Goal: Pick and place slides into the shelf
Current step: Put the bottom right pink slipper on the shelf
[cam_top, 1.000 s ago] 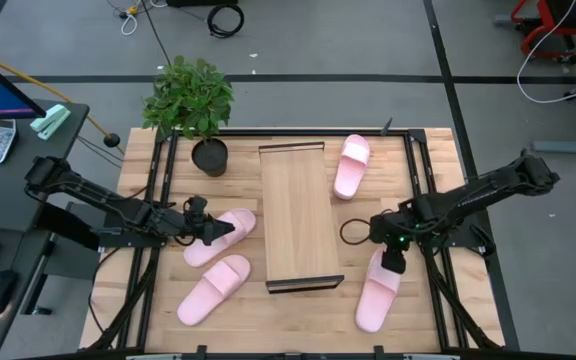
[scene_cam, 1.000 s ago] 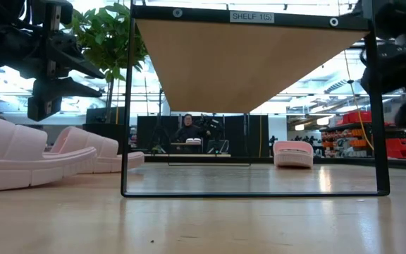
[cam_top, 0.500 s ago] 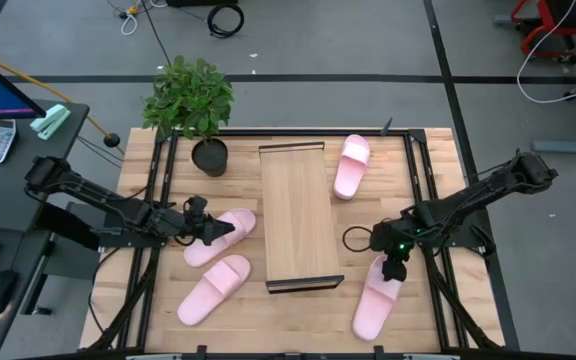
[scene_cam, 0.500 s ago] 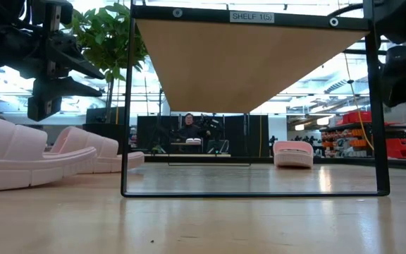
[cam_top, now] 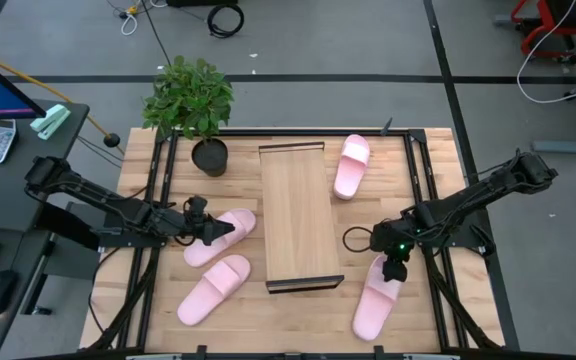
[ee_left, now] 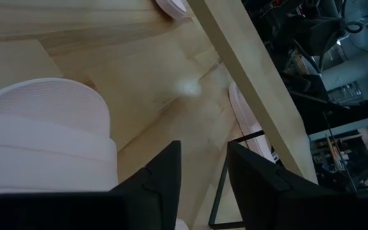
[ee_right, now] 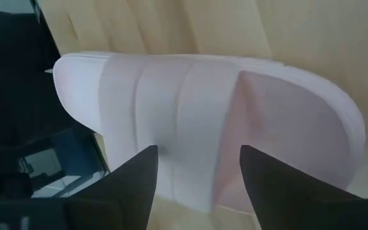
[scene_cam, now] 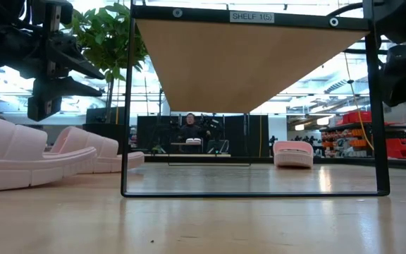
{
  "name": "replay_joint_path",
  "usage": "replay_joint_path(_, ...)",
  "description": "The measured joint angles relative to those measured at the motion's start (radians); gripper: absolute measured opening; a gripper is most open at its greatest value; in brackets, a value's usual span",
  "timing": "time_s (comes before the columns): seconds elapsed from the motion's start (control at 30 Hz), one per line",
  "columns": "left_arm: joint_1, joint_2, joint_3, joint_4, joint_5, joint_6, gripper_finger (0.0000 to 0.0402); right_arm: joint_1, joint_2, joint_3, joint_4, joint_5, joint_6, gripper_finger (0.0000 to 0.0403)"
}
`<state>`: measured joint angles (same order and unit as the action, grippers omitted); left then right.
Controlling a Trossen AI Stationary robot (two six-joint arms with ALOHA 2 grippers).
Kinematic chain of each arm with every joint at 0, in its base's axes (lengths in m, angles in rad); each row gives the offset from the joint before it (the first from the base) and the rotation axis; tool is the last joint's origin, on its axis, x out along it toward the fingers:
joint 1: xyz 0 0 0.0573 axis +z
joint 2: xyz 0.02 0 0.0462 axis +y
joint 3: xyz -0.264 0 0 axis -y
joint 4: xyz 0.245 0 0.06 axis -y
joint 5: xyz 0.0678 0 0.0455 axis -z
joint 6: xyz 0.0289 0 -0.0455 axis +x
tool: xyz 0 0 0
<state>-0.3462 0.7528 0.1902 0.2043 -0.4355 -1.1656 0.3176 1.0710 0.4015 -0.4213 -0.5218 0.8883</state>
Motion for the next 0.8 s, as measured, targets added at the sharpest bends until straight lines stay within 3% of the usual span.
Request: replay_joint_path(0.8, 0.000, 0.000, 0.000, 0.000, 0.000, 0.001, 0.0128, -0.001, 0.000, 0.000, 0.069, -0.059, 0.027, 0.0224)
